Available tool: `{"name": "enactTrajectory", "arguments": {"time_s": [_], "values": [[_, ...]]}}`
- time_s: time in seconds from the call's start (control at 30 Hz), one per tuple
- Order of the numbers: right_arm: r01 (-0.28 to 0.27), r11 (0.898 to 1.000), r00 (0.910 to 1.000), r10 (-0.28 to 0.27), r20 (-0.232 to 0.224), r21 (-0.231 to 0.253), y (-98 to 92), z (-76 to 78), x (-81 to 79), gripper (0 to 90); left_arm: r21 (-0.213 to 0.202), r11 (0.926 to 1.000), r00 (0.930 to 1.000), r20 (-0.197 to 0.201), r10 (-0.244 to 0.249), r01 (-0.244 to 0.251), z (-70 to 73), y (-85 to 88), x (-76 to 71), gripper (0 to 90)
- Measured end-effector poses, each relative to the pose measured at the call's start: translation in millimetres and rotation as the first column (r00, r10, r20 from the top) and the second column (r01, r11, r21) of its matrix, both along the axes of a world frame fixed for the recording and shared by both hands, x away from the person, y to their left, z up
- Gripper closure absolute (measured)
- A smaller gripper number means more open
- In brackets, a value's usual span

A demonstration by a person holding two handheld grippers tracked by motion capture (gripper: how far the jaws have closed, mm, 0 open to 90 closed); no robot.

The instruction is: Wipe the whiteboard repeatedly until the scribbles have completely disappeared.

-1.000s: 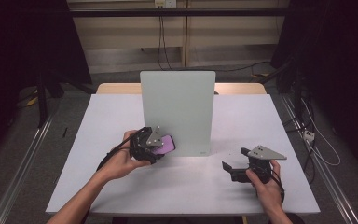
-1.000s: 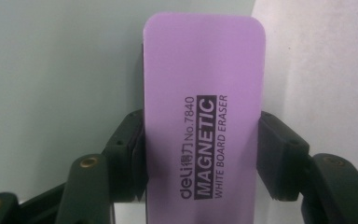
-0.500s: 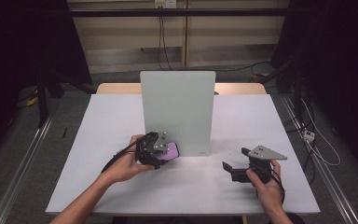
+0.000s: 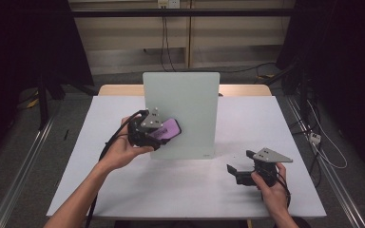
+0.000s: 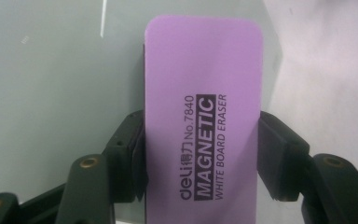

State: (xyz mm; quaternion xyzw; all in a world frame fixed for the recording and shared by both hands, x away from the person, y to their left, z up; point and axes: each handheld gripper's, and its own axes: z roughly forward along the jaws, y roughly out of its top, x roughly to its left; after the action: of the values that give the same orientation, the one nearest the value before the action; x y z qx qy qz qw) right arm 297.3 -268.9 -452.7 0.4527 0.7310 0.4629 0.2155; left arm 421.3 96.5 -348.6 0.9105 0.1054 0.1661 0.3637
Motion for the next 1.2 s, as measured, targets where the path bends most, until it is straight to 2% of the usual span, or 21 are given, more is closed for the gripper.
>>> {"name": "enactTrajectory", "arguments": {"time_s": [0.1, 0.17, 0.3, 0.4, 0.53, 0.67, 0.7, 0.73, 0.8, 0.83, 0.93, 0.97, 1.03, 1.1, 1.2], "values": [[-0.002, 1.000, 1.0000, 0.002, -0.001, -0.001, 0.2, 0.0, 0.0, 5.8, -0.029, 0.9995, 0.9999, 0.002, 0.013, -0.013, 5.8, 1.4, 2.8, 40.9], [-0.001, 1.000, 1.0000, 0.001, -0.001, -0.001, 0.2, -0.1, 0.0, 5.8, -0.020, 0.9997, 0.9999, 0.011, 0.010, -0.009, 4.1, -0.1, 1.2, 40.9], [-0.002, 1.000, 1.0000, 0.002, -0.002, -0.001, 0.3, -0.2, 0.2, 5.8, -0.001, 0.9999, 0.9999, -0.011, -0.010, 0.010, -6.0, -6.4, -2.0, 40.9], [-0.002, 1.000, 1.0000, 0.002, -0.002, -0.001, 0.6, -0.1, -0.1, 5.8, 0.044, 0.9984, 0.9989, -0.031, -0.034, 0.036, -19.5, -14.3, -7.7, 40.9], [-0.001, 1.000, 1.0000, 0.001, -0.002, -0.001, 0.2, -0.1, 0.1, 5.8, 0.075, 0.9947, 0.9956, -0.066, -0.065, 0.070, -35.4, -24.0, -12.4, 40.9], [0.000, 1.000, 1.0000, 0.000, -0.003, 0.000, 0.1, 0.1, -0.4, 5.7, 0.091, 0.9942, 0.9956, -0.080, -0.049, 0.057, -40.0, -27.1, -14.5, 40.9], [0.000, 1.000, 1.0000, 0.000, -0.003, 0.000, -0.2, 0.1, -0.4, 5.8, 0.076, 0.9955, 0.9946, -0.091, -0.050, 0.057, -41.4, -26.9, -14.1, 40.9], [0.002, 1.000, 1.0000, -0.002, -0.001, 0.001, -0.4, 0.1, -0.1, 5.7, 0.078, 0.9954, 0.9931, -0.107, -0.048, 0.056, -41.8, -26.3, -14.0, 40.9], [0.004, 1.000, 1.0000, -0.004, -0.005, 0.004, -0.2, 0.1, -0.1, 5.7, 0.065, 0.9967, 0.9922, -0.118, -0.041, 0.049, -43.6, -25.6, -14.3, 40.9], [0.003, 1.000, 1.0000, -0.003, -0.004, 0.004, 0.0, 0.0, 0.0, 5.8, 0.081, 0.9949, 0.9910, -0.125, -0.050, 0.060, -42.5, -24.5, -13.5, 40.9], [0.002, 1.000, 1.0000, -0.002, -0.002, 0.003, 0.2, 0.0, 0.5, 5.8, 0.071, 0.9955, 0.9884, -0.142, -0.053, 0.063, -41.5, -22.2, -14.5, 40.9], [0.003, 1.000, 1.0000, -0.003, -0.003, 0.003, 0.1, -0.1, 0.8, 5.7, 0.047, 0.9974, 0.9874, -0.151, -0.046, 0.054, -42.5, -21.7, -15.5, 41.0], [0.007, 1.000, 0.9999, -0.007, -0.008, 0.006, 0.6, -0.1, 1.5, 5.7, 0.043, 0.9978, 0.9872, -0.154, -0.043, 0.050, -42.4, -18.4, -15.7, 40.9], [0.006, 1.000, 0.9999, -0.006, -0.009, 0.006, 1.3, -0.5, 2.4, 5.7, 0.016, 0.9987, 0.9837, -0.174, -0.046, 0.049, -41.5, -15.4, -15.3, 40.9], [0.006, 1.000, 0.9999, -0.006, -0.009, 0.002, 2.9, -0.7, 3.2, 5.7, -0.002, 0.9994, 0.9821, -0.185, -0.035, 0.035, -37.7, -9.9, -15.5, 40.9]]}}
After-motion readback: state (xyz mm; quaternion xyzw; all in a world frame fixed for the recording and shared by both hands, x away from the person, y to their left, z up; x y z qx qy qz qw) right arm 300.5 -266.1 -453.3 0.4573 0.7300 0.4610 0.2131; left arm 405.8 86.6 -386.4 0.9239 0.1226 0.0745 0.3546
